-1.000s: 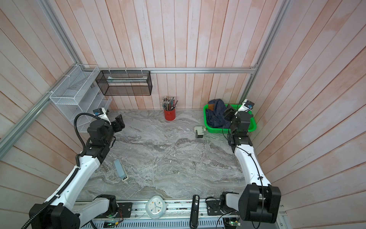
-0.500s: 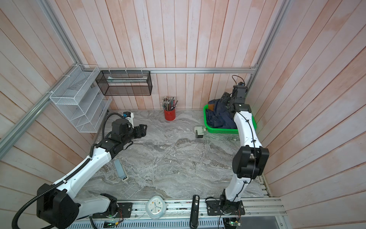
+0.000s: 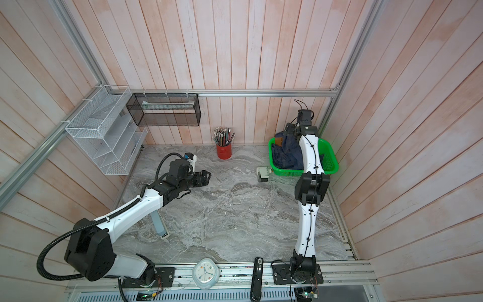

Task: Fold and stack the trousers
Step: Pick up the trousers from the basket.

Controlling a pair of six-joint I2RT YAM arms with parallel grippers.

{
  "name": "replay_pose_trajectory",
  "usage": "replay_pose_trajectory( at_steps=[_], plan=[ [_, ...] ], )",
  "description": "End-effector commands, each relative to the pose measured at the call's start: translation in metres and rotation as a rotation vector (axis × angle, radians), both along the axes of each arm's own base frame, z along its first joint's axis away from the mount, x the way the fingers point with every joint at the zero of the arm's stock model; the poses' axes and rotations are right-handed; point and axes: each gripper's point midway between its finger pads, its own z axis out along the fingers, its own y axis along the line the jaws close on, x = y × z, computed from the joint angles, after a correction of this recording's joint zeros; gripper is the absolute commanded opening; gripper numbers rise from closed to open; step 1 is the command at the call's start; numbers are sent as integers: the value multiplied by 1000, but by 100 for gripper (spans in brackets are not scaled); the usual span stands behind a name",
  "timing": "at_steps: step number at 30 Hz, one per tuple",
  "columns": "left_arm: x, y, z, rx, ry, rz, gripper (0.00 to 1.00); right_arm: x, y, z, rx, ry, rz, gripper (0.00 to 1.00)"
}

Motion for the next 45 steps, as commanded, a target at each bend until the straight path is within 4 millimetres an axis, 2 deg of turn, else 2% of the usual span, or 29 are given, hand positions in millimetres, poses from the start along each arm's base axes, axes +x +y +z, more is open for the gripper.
replay_pose_trajectory(
  at_steps=[1,7,11,19,22,25,27,29,31,37,45],
  plan=[
    [6,-14,13,-15,-32,-23,84,-2,-8,-22,11,51,1,88],
    [8,-20,11,3,-32,-28,85,6,-15,-58,51,86,3,88],
    [9,-23,10,15,-29,-30,85,11,-6,-77,109,100,40,87],
    [8,-23,8,35,-25,-27,85,24,0,-86,155,63,58,78],
    [7,-23,8,38,-27,-25,85,29,1,-88,167,51,54,64],
    [6,-23,8,40,-26,-24,85,31,1,-84,176,36,48,36],
    [5,-23,9,40,-29,-24,85,32,4,-72,183,11,54,14],
    [5,-23,10,40,-32,-24,85,32,8,-53,188,-27,65,0],
    [4,-23,9,45,-29,-23,85,32,10,-28,185,-76,70,0],
    [2,-21,14,43,-40,-18,85,22,20,66,152,-257,86,0],
    [-1,-21,25,33,-54,-18,85,-13,34,180,86,-463,96,0]
  ],
)
